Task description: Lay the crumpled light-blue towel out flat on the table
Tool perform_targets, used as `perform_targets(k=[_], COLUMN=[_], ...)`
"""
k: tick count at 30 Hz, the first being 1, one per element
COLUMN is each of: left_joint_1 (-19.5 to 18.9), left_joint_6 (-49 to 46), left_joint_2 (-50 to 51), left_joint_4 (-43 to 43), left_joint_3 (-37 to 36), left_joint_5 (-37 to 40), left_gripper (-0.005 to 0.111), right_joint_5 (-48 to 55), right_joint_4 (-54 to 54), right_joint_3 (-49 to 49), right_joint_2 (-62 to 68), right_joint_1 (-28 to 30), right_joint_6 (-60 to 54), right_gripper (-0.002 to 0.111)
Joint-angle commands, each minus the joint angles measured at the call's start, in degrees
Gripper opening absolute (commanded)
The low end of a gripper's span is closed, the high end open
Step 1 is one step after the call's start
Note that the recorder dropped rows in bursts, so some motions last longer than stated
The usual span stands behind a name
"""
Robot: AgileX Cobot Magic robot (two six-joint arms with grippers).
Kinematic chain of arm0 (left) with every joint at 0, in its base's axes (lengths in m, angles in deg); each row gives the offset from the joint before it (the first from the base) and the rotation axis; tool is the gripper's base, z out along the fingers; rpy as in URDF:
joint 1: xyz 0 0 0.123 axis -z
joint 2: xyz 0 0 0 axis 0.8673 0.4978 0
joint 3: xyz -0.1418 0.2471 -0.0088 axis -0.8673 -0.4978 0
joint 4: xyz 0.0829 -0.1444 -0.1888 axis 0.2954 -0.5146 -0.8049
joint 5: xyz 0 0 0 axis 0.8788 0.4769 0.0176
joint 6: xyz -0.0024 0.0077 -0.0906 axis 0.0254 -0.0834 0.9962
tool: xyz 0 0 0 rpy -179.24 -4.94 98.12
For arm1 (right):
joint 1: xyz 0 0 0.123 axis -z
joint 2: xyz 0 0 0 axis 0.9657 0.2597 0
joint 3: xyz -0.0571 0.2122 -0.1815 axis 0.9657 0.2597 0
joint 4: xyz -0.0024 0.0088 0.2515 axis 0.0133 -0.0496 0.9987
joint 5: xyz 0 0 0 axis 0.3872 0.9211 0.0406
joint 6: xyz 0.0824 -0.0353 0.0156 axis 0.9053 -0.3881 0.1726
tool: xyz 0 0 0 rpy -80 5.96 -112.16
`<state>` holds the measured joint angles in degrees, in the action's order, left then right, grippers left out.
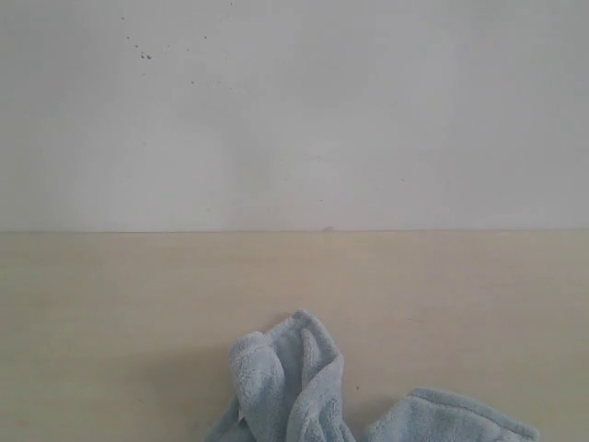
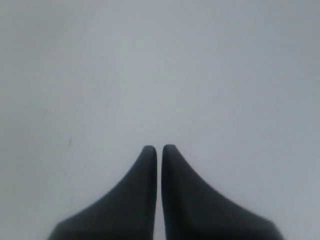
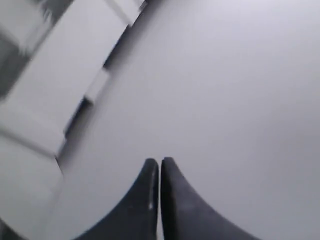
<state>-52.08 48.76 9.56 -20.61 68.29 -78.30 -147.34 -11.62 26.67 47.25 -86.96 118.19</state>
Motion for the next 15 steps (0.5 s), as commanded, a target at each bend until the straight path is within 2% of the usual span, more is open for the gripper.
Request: perform_targets(k=[1, 3, 4, 6, 7, 9, 11, 13, 15], left_joint_1=[-0.1, -0.1, -0.1, 0.0, 0.0, 0.0, 0.0, 0.0, 0.0], left_joint_6=[-11.6, -17.8, -20.1, -21.7, -25.6, -40.0, -51.5, -52.0, -51.6], left_joint_2=[0.0, 0.0, 0.0, 0.0, 1.2, 4.7, 11.6, 19.9, 30.7], left_joint_4=[-15.4, -21.9, -22.5, -19.5, -17.6, -10.8, -0.6, 8.3, 12.7], left_joint_3=[2.1, 5.7, 7.5, 10.6, 12.7, 17.6, 23.1, 27.4, 30.5], left_joint_5=[-32.8, -32.9, -32.9, -26.7, -22.5, -8.1, 9.2, 22.1, 29.1], left_gripper=[0.004, 0.004, 0.004, 0.004, 0.004, 0.004, 0.004, 0.004, 0.004], right_joint_5=[-0.9, -0.9, -0.9, -0.5, 3.1, 20.8, 43.4, 57.8, 64.7], right_joint_4=[4.9, 1.2, -1.6, -12.0, -17.2, -30.6, -42.5, -51.8, -53.2], right_joint_3=[-8.4, -12.4, -14.3, -18.2, -20.0, -26.1, -32.6, -37.1, -39.3], right_joint_2=[0.1, 0.1, 0.9, 3.5, 4.7, 8.2, 14.4, 22.4, 32.7], right_joint_1=[-0.7, -0.7, -0.7, -0.7, -0.7, -0.7, -0.7, -0.6, -0.6], right_joint_6=[16.0, 11.1, 6.7, -6.2, -12.9, -29.8, -37.6, -36.9, -38.3], right_gripper=[0.001, 0.001, 0.001, 0.001, 0.001, 0.001, 0.001, 0.001, 0.001])
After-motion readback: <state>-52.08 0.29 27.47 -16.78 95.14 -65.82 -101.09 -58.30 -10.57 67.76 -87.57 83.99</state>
